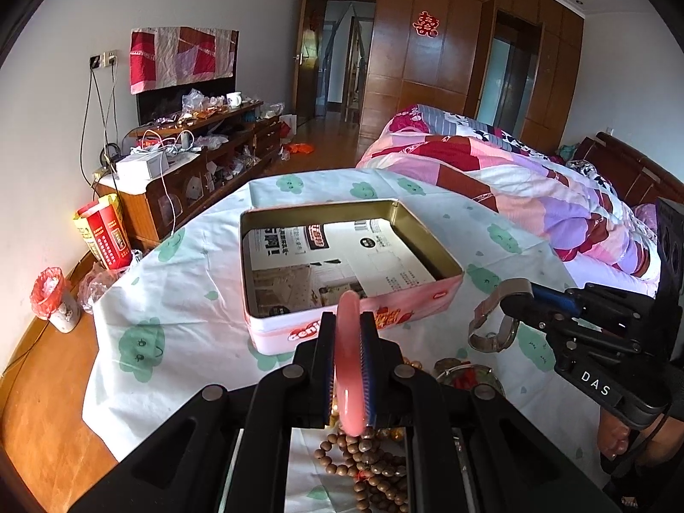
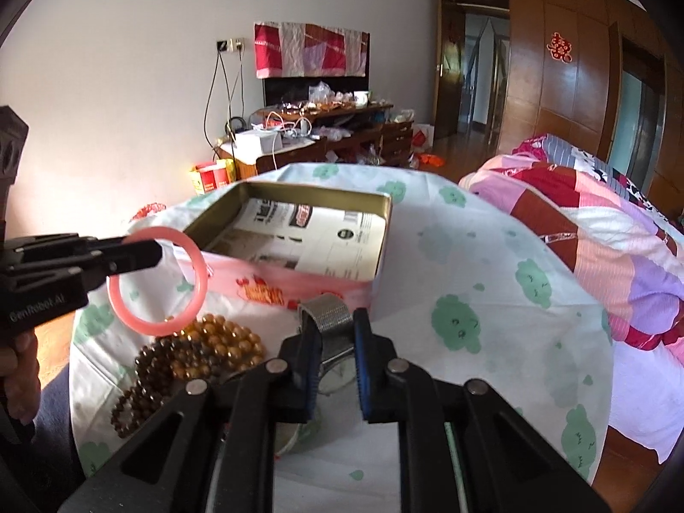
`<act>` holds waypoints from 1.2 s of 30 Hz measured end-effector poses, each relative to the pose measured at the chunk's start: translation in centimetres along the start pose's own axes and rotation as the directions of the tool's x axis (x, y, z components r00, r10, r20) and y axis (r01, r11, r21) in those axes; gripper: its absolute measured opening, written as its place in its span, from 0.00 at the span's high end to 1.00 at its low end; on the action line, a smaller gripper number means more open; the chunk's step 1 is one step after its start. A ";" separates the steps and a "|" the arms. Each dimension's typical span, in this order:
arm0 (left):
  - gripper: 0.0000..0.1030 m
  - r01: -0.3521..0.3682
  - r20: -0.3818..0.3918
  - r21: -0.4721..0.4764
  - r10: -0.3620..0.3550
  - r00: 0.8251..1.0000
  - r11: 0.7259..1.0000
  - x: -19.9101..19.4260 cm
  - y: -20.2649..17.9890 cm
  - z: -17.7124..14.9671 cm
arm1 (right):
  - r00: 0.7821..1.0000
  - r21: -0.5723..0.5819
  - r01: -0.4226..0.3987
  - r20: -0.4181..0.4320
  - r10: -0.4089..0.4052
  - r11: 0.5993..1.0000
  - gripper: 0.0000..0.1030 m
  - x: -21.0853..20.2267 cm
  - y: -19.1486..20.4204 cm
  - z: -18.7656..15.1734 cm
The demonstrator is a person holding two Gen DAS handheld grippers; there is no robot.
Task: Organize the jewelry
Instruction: 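Grasp the pink bangle with the left tool while the right tool grasps the silver watch, then carry the pink bangle and watch into the tin and open both tools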
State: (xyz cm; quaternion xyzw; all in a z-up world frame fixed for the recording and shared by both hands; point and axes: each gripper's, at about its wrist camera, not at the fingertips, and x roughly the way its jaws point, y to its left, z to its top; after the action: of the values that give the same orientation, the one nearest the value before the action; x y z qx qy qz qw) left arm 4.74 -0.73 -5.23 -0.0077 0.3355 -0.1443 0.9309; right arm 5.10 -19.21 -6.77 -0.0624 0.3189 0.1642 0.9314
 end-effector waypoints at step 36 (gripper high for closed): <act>0.91 -0.084 0.092 0.089 0.075 0.993 0.992 2.0 0.6 7.1 | 0.995 -0.041 0.085 0.055 -0.082 0.996 0.84 2.1 -0.4 7.4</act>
State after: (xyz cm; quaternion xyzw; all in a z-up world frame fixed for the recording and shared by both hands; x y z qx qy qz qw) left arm 10.85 -1.31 -1.02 0.0427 0.2869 -0.1220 0.9492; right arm 10.98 -17.38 -2.21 -0.0917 0.2873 0.1336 0.9440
